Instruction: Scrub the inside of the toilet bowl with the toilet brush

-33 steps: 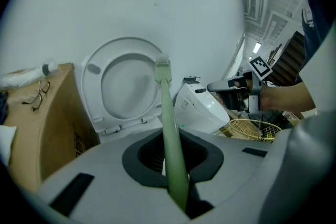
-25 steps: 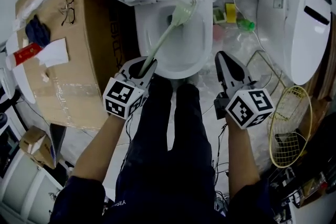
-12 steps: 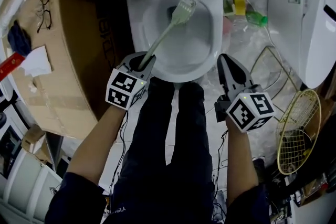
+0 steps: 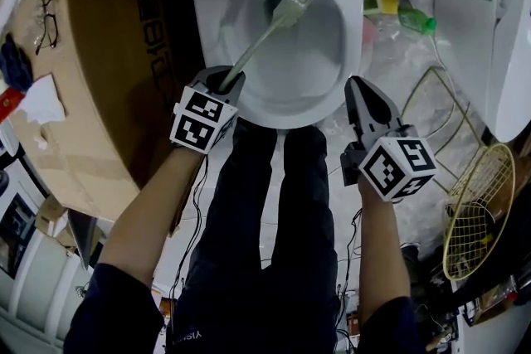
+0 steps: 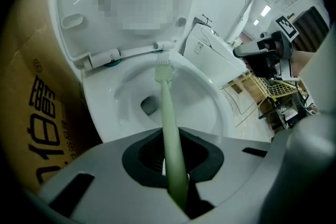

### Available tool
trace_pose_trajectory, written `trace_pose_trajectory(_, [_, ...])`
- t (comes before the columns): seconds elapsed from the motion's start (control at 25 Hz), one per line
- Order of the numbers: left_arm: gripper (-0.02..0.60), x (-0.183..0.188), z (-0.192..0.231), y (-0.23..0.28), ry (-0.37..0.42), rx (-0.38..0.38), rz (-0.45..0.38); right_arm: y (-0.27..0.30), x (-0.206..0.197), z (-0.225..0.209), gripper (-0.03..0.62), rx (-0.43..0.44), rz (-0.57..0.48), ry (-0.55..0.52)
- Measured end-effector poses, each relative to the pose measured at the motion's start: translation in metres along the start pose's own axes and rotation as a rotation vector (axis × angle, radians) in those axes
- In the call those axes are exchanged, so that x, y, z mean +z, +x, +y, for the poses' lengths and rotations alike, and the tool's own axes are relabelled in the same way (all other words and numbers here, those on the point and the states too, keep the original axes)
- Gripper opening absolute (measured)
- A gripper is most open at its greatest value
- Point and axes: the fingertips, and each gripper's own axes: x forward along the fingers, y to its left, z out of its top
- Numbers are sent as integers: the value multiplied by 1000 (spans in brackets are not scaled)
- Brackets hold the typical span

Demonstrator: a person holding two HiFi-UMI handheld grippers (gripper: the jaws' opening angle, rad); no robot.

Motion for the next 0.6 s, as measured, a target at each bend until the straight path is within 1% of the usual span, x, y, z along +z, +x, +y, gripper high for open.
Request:
trace_pose_trajectory(0.12, [52, -2, 6, 10, 35, 26, 48, 3, -6, -4, 5, -1, 9, 4])
trace_pose_trajectory(0.32, [52, -3, 10, 25, 120, 58, 147, 1, -14, -10, 5, -3, 24, 12])
trace_pose_trajectory(0.44, [52, -7, 11, 33, 151, 61, 202, -2, -15, -12, 5, -3, 27, 14])
trace_pose_trajectory(0.6, [52, -7, 10, 44, 170, 68, 243, -3, -16, -20, 5, -4, 26, 18])
